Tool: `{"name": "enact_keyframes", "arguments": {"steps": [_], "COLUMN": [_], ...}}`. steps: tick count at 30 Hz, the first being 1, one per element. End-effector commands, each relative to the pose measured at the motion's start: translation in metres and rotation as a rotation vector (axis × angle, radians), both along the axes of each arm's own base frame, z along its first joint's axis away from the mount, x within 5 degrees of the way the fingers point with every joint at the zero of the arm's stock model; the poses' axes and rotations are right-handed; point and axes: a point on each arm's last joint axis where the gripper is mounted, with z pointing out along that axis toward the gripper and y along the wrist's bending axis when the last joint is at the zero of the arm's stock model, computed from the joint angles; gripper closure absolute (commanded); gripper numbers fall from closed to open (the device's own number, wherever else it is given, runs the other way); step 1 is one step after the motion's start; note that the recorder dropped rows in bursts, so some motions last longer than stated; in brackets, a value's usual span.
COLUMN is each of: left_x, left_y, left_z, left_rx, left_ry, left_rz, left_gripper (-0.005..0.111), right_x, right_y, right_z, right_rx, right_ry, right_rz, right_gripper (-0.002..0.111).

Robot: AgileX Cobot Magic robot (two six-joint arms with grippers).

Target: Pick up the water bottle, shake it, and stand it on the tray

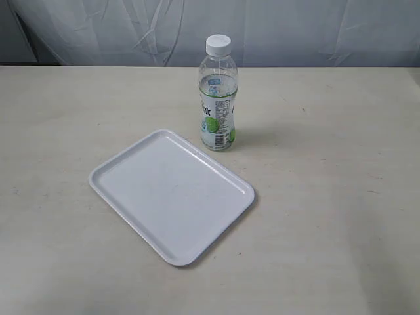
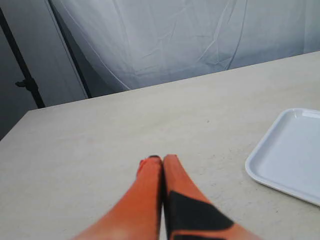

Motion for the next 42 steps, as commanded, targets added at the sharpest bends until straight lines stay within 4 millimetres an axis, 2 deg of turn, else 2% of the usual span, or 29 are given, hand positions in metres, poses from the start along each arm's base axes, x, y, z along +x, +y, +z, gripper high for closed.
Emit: {"name": "enact_keyframes", "arguments": {"steps": [1, 2, 3, 4, 5, 6, 8, 9, 11, 13, 14, 17, 20, 21, 22, 23, 24, 25, 27, 29, 30, 32, 33, 36, 39, 40, 42], "left_x": [0.0, 0.0, 0.0, 0.0, 0.0, 0.0, 0.0, 0.0, 0.0, 0.0, 0.0, 0.0, 0.0, 0.0, 0.0, 0.0, 0.0, 0.0, 0.0, 0.0, 0.0, 0.0, 0.0, 0.0, 0.0, 0.0, 0.0], "left_y": [0.0, 0.0, 0.0, 0.0, 0.0, 0.0, 0.0, 0.0, 0.0, 0.0, 0.0, 0.0, 0.0, 0.0, 0.0, 0.0, 0.0, 0.0, 0.0, 0.0, 0.0, 0.0, 0.0, 0.0, 0.0, 0.0, 0.0], "left_z": [-0.001, -0.001, -0.001, -0.001, -0.001, -0.001, -0.001, -0.001, -0.001, -0.001, -0.001, -0.001, -0.001, -0.001, -0.001, -0.001, -0.001, -0.001, -0.001, -0.001, -0.001, -0.001, -0.001, -0.001, -0.001, -0.001, -0.001], "left_rx": [-0.006, -0.006, -0.006, -0.006, -0.006, -0.006, -0.006, -0.006, -0.006, -0.006, -0.006, -0.006, -0.006, -0.006, -0.006, -0.006, -0.006, -0.006, -0.006, -0.006, -0.006, -0.006, -0.006, -0.006, -0.006, -0.006, -0.006], "left_ry": [0.003, 0.003, 0.003, 0.003, 0.003, 0.003, 0.003, 0.003, 0.003, 0.003, 0.003, 0.003, 0.003, 0.003, 0.003, 0.003, 0.003, 0.003, 0.003, 0.003, 0.003, 0.003, 0.003, 0.003, 0.003, 0.003, 0.003], "left_rz": [0.0, 0.0, 0.0, 0.0, 0.0, 0.0, 0.0, 0.0, 0.0, 0.0, 0.0, 0.0, 0.0, 0.0, 0.0, 0.0, 0.0, 0.0, 0.0, 0.0, 0.0, 0.0, 0.0, 0.0, 0.0, 0.0, 0.0], "left_gripper": [0.106, 0.106, 0.106, 0.106, 0.106, 0.106, 0.106, 0.106, 0.106, 0.106, 0.106, 0.106, 0.106, 0.106, 0.106, 0.106, 0.106, 0.106, 0.106, 0.106, 0.106, 0.106, 0.106, 0.106, 0.106, 0.106, 0.106], "right_x": [-0.011, -0.011, -0.012, -0.015, -0.02, -0.027, -0.026, -0.019, 0.003, 0.032, 0.047, 0.09, 0.131, 0.15, 0.155, 0.162, 0.162, 0.161, 0.164, 0.173, 0.175, 0.175, 0.179, 0.189, 0.194, 0.195, 0.195], "right_y": [-0.006, -0.006, -0.001, 0.006, 0.014, 0.023, 0.028, 0.023, 0.009, -0.001, -0.001, 0.018, 0.034, 0.041, 0.046, 0.066, 0.077, 0.102, 0.125, 0.134, 0.14, 0.156, 0.162, 0.162, 0.164, 0.165, 0.17], "right_z": [0.027, 0.028, 0.031, 0.038, 0.05, 0.061, 0.081, 0.092, 0.099, 0.103, 0.105, 0.104, 0.082, 0.058, 0.049, 0.031, 0.025, 0.016, 0.005, -0.008, -0.015, -0.028, -0.035, -0.055, -0.082, -0.089, -0.106], "right_rx": [0.094, 0.234, 0.276, 0.235, 0.11, -0.09, -0.263, -0.31, -0.342, -0.341, -0.367, -0.434, -0.492, -0.525, -0.59, -0.781, -0.877, -0.953, -0.911, -0.824, -0.843, -0.887, -0.847, -0.734, -0.713, -0.723, -0.828], "right_ry": [-0.321, -0.327, -0.324, -0.336, -0.368, -0.393, -0.343, -0.259, -0.093, 0.066, 0.122, 0.208, 0.347, 0.466, 0.492, 0.493, 0.456, 0.348, 0.264, 0.311, 0.297, 0.194, 0.145, 0.242, 0.323, 0.323, 0.218], "right_rz": [-0.037, 0.016, 0.104, 0.18, 0.229, 0.271, 0.258, 0.188, 0.026, -0.094, -0.095, 0.083, 0.206, 0.229, 0.258, 0.399, 0.484, 0.661, 0.747, 0.705, 0.727, 0.814, 0.84, 0.786, 0.801, 0.81, 0.851], "right_gripper": [0.109, 0.109, 0.109, 0.109, 0.109, 0.109, 0.109, 0.109, 0.109, 0.109, 0.109, 0.109, 0.109, 0.109, 0.109, 0.109, 0.109, 0.109, 0.109, 0.109, 0.109, 0.109, 0.109, 0.109, 0.109, 0.109, 0.108]}}
